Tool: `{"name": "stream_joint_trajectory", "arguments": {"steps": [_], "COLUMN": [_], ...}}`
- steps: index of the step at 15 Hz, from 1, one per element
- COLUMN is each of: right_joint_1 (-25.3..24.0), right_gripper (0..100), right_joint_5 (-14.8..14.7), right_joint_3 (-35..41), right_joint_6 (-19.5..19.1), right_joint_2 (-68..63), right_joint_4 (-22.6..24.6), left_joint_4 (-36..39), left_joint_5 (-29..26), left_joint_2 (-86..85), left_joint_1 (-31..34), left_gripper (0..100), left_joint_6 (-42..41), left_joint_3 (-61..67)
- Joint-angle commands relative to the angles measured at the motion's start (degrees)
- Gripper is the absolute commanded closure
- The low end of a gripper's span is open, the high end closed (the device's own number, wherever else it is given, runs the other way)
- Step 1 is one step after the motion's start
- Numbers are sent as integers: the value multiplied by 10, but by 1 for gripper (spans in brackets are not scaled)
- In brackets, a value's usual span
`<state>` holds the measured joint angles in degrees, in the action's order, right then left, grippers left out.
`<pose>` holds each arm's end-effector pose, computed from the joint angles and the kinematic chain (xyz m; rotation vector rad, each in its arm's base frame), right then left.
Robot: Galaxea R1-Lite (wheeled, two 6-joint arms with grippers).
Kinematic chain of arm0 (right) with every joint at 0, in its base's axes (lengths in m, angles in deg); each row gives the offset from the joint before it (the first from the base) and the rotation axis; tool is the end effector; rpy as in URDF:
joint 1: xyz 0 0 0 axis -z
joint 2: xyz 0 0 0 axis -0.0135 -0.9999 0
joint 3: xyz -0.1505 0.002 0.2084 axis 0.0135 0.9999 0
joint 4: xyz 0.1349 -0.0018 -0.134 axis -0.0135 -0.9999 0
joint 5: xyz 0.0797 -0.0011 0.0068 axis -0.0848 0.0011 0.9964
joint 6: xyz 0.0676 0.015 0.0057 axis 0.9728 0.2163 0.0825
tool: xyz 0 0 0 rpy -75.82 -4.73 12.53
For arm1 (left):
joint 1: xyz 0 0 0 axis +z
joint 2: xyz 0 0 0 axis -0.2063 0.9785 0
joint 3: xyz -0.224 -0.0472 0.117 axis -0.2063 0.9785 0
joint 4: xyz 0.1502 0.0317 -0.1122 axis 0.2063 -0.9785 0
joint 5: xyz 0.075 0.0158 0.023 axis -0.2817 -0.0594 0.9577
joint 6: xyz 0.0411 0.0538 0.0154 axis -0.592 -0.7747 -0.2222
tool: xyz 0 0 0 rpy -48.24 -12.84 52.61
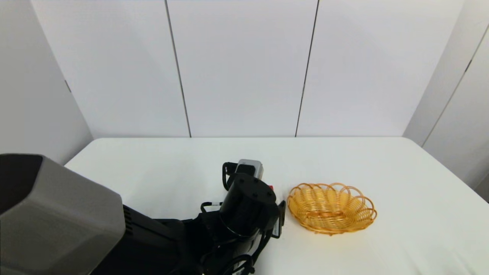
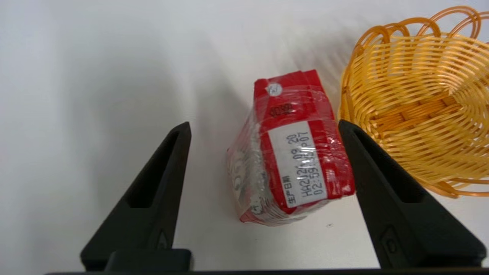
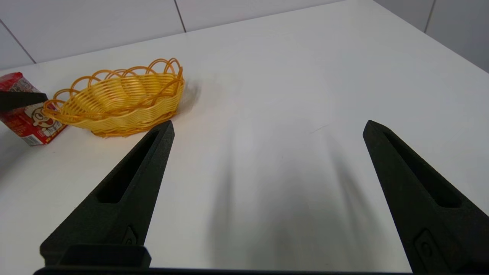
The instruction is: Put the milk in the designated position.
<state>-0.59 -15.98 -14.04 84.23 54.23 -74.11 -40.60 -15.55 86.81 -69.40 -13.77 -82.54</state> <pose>0.0667 -0.0036 0.0728 0.1659 0.0129 -0.0519 0.2255 -0.3013 0.0440 -0.0716 0.4850 -0.4821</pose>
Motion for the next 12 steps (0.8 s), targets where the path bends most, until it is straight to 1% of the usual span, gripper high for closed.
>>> {"name": "stream_joint_trajectory", "arguments": {"steps": [1,4,6,9,12], "right_joint_1": [1,1,1,0,1], "right_gripper": [0,0,0,0,0], "right_joint_5": [0,0,0,0,0], "right_joint_3": [0,0,0,0,0], "right_joint_6": [0,0,0,0,0], "right_joint_2": [-1,-1,-1,-1,-1], "right_joint_4": [0,0,0,0,0], "left_joint_4": [2,0,-16,-106,-210], "left_joint_5": [1,1,2,1,1], "left_joint_2": [-15,-31,-54,-151,-299], "left_joint_1": [0,0,0,-3,-4], "left_gripper": [0,0,0,0,0], "left_joint_6": [2,2,1,-6,-74], "left_joint_3": [2,6,9,12,44]}}
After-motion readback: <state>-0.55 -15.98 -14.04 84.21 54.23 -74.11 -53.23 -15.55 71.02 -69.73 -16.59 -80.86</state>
